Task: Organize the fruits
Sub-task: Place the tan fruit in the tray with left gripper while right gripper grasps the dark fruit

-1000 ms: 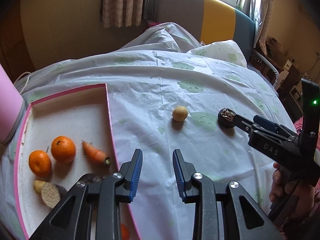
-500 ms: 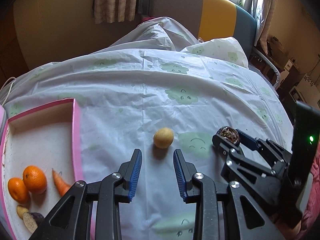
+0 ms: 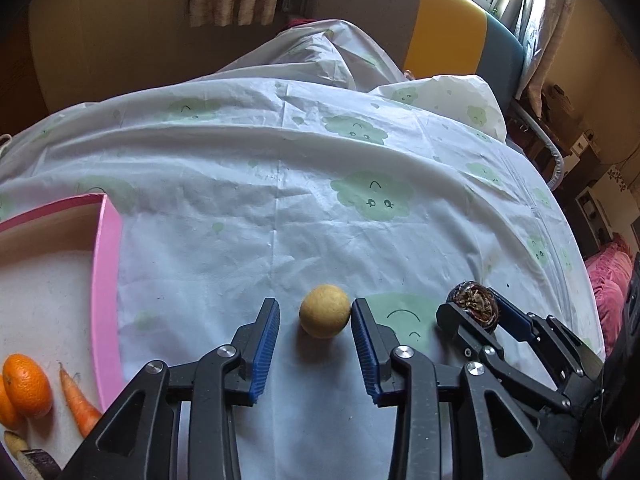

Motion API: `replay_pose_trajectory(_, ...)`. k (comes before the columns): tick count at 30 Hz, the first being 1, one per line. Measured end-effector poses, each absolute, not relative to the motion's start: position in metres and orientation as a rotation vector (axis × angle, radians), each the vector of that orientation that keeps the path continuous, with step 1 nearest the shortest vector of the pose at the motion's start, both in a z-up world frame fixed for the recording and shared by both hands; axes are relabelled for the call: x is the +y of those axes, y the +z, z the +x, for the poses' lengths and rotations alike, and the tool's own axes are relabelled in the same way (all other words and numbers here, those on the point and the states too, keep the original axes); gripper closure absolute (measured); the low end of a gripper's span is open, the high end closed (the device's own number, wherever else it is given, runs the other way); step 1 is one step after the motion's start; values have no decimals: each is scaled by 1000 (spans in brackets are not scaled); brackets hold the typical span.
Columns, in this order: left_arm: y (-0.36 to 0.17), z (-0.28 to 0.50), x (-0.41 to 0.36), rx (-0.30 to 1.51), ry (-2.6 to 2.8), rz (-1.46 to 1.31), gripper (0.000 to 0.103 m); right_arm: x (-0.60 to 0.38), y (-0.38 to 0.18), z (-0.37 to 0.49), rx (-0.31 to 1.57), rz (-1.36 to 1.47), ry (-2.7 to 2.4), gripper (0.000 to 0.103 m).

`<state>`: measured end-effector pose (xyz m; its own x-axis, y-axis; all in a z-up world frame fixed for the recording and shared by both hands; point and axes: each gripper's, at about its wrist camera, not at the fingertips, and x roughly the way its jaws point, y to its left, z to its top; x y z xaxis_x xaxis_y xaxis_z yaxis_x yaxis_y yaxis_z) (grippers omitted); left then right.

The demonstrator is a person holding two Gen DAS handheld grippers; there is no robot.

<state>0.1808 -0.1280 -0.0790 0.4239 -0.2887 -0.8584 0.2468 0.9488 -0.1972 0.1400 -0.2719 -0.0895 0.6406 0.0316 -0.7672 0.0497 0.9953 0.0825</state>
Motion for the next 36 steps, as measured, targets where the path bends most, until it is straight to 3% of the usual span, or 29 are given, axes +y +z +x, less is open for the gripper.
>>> replay_pose_trajectory(5,-81,187,-141,1058,-324,15,66,-271,-90,140,877,92,-12,57)
replay_pose_trajectory(7,-81,185,-142,1054,-327,36,77,-271,-90,140,878,90,-14,57)
replay_pose_trajectory(26,-12,101,-100,877,-312,54,77,-265,-91,143,899,52,-30,56)
replay_pose_trajectory(36,-5,69,-69,852,-285,46,77,-255,-84,121,927,25,-24,57)
